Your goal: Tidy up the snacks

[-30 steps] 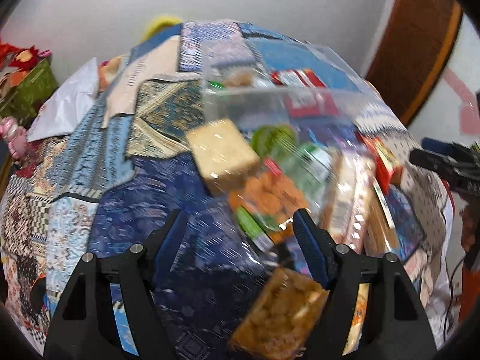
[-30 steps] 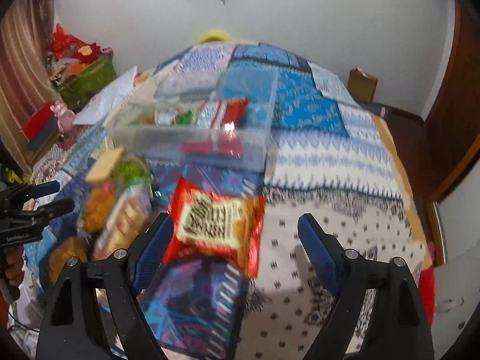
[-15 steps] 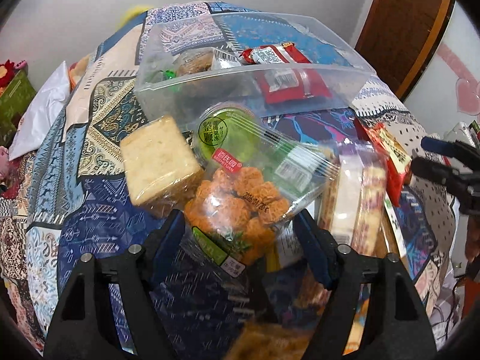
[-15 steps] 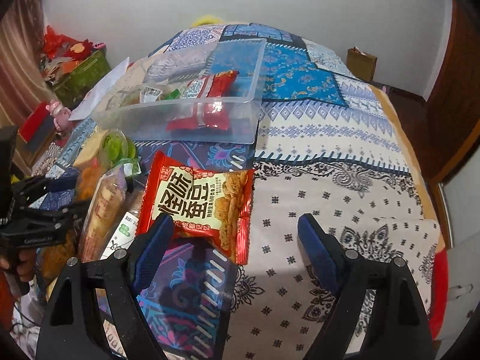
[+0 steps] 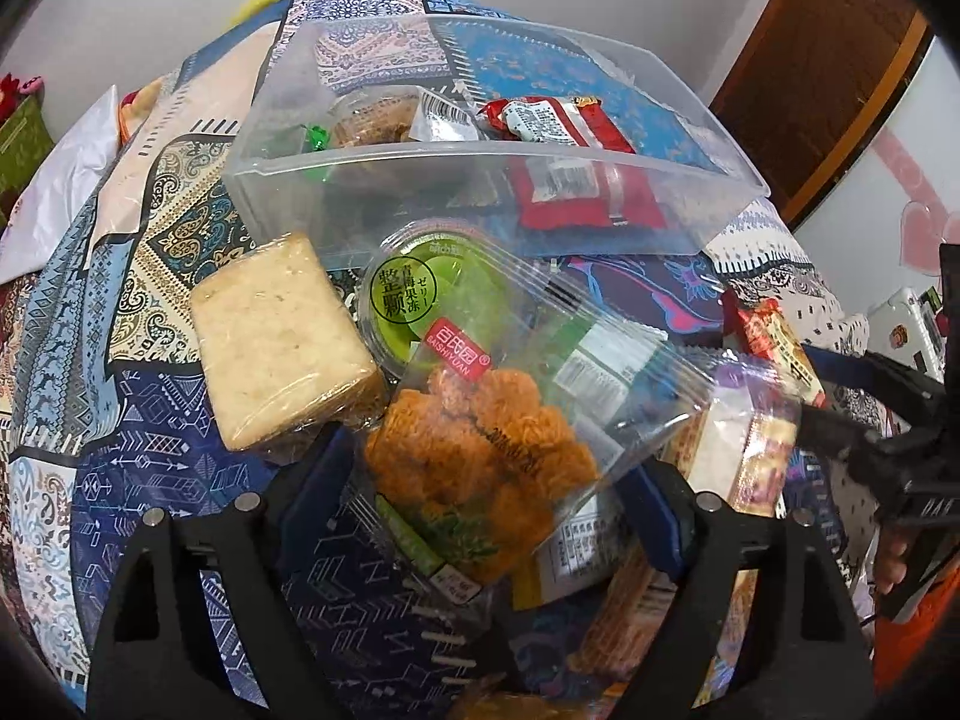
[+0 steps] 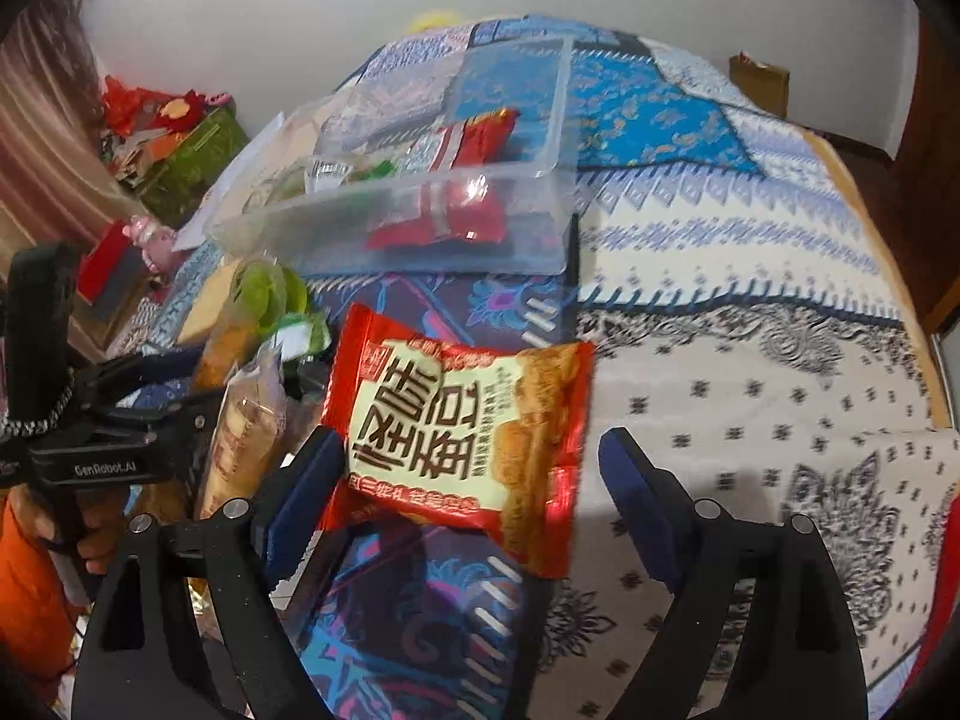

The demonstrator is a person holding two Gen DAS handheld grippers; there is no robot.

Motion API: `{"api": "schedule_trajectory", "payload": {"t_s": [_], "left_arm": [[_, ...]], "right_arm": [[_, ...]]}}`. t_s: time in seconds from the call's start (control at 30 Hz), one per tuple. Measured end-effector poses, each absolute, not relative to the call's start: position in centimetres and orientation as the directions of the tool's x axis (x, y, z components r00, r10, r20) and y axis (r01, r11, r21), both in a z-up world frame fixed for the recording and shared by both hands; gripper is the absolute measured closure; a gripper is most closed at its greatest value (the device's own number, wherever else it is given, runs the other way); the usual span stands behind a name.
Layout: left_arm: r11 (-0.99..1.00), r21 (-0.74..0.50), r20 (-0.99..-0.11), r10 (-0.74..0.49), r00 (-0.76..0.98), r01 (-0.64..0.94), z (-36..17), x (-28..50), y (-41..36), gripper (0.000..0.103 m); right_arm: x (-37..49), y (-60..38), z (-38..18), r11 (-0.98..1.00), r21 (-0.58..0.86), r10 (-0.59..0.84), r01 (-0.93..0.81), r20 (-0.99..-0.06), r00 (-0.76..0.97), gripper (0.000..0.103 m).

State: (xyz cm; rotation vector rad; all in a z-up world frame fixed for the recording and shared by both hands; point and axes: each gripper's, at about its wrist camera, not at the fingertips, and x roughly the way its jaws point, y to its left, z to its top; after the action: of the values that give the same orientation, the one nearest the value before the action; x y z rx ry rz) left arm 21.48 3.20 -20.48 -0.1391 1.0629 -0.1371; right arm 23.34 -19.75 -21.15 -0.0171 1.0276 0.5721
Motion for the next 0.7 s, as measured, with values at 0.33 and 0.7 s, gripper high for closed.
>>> {"api": "schedule_trajectory", "payload": {"t_s": [0.33, 0.7], "left_arm": [[0.986, -0.166, -0.841, -0.155, 0.519, 0.027, -20.3, 20.3, 3.4, 0.041], [0.989, -0.15, -0.821, -0.134, 0.555, 0.017, -18.9, 17.6, 3.6, 0.046]], "right_arm": [[23.3, -20.3, -21.4, 0.838, 0.306, 0.491, -0.451, -0.783, 0.381, 0.028], [22.3, -19.6, -20.4, 0.848, 0.234, 0.456, -0.475, -0.78, 0.429, 0.04]]}}
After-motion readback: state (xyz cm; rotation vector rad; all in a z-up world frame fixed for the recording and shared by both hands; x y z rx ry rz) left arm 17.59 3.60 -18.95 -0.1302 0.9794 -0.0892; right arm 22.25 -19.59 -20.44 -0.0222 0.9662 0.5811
